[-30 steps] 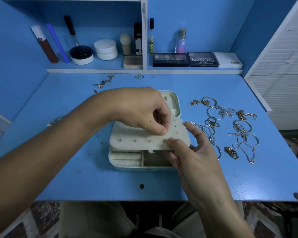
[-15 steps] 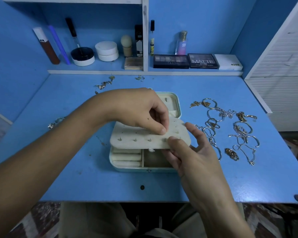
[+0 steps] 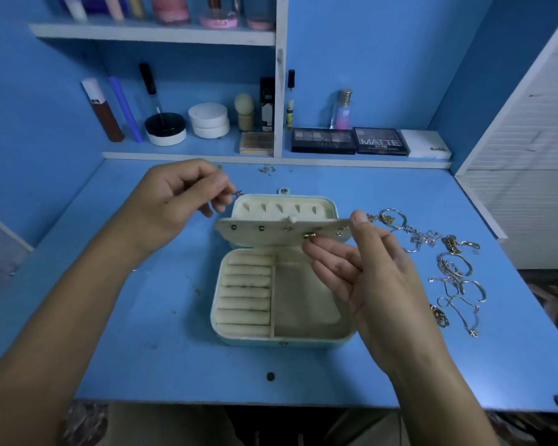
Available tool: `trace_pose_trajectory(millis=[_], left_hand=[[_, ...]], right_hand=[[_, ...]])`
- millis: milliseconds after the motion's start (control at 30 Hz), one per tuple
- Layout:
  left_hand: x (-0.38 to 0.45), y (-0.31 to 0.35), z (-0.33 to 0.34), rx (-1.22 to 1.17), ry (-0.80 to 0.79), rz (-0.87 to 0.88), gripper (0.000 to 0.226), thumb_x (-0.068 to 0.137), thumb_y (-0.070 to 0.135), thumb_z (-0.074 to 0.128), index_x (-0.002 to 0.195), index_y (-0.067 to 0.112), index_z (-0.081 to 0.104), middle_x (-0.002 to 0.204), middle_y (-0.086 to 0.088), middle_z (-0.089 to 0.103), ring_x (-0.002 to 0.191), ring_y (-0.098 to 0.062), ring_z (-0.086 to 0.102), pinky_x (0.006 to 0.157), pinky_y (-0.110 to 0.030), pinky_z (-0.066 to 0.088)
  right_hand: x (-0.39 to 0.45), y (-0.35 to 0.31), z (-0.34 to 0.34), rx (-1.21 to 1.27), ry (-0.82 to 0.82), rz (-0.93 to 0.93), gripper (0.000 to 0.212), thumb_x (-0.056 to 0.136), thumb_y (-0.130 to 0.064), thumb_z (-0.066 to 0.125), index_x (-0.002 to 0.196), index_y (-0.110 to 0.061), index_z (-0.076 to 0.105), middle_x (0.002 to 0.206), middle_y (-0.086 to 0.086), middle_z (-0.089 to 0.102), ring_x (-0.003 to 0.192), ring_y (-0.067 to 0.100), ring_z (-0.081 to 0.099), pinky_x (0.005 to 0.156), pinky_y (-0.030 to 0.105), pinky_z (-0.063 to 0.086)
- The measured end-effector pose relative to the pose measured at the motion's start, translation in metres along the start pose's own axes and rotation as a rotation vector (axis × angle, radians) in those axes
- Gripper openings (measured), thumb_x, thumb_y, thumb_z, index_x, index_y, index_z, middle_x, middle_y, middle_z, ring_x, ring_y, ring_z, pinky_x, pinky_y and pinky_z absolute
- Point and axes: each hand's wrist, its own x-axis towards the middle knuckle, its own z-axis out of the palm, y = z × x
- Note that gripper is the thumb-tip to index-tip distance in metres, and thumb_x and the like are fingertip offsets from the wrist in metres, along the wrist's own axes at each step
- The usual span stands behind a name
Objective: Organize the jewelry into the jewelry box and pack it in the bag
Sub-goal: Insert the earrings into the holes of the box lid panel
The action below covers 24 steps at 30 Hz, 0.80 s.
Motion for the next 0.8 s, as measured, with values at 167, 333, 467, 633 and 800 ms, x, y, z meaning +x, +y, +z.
trace_pose_trajectory(millis=[167,333,467,633,800], left_hand=[[-0.010,-0.012,-0.004,-0.057,0.106,-0.028,0.025,0.086,0.045,0.055,0.085,0.031,0.076,0.084,0.004,0.071,0.078,-0.014,0.064,0.070,-0.024,0.053],[-0.009,-0.015,-0.002,-0.050,0.144,-0.031,0.012,0.085,0.035,0.066,0.091,0.028,0.074,0.088,0.008,0.073,0.079,-0.009,0.065,0.071,-0.020,0.053],[-0.002,-0.023,0.003,-0.015,0.164,-0.057,0.022,0.085,0.011,0.074,0.097,0.029,0.072,0.092,0.013,0.073,0.085,-0.003,0.064,0.078,-0.018,0.051],[0.008,-0.034,0.010,0.016,0.178,-0.053,0.025,0.089,0.010,0.069,0.102,0.031,0.069,0.092,0.012,0.073,0.087,-0.002,0.066,0.087,-0.021,0.052],[0.015,-0.047,0.017,0.041,0.204,-0.074,0.027,0.093,0.016,0.066,0.106,0.040,0.067,0.103,0.004,0.072,0.097,-0.008,0.066,0.092,-0.020,0.050]], right_hand=[[0.015,-0.008,0.002,-0.051,-0.011,-0.028,0.027,0.097,-0.036,0.059,0.107,-0.012,0.051,0.096,0.017,0.076,0.093,0.027,0.075,0.088,0.038,0.056],[0.029,-0.016,0.000,-0.219,-0.010,-0.064,0.028,0.098,-0.037,0.058,0.106,-0.010,0.057,0.093,0.015,0.077,0.090,0.022,0.075,0.082,0.032,0.060],[0.042,-0.024,-0.003,-0.421,0.018,-0.130,0.026,0.099,-0.035,0.057,0.099,-0.009,0.064,0.083,0.011,0.075,0.075,0.016,0.072,0.063,0.029,0.060],[0.066,-0.029,-0.012,-0.770,0.100,-0.321,0.033,0.095,-0.043,0.060,0.074,-0.020,0.070,0.064,0.000,0.055,0.056,0.014,0.048,0.048,0.021,0.039],[0.094,-0.027,-0.010,-0.761,0.023,-0.425,0.013,0.096,-0.035,0.061,0.090,-0.029,0.071,0.079,-0.017,0.067,0.060,-0.004,0.057,0.057,0.014,0.046]])
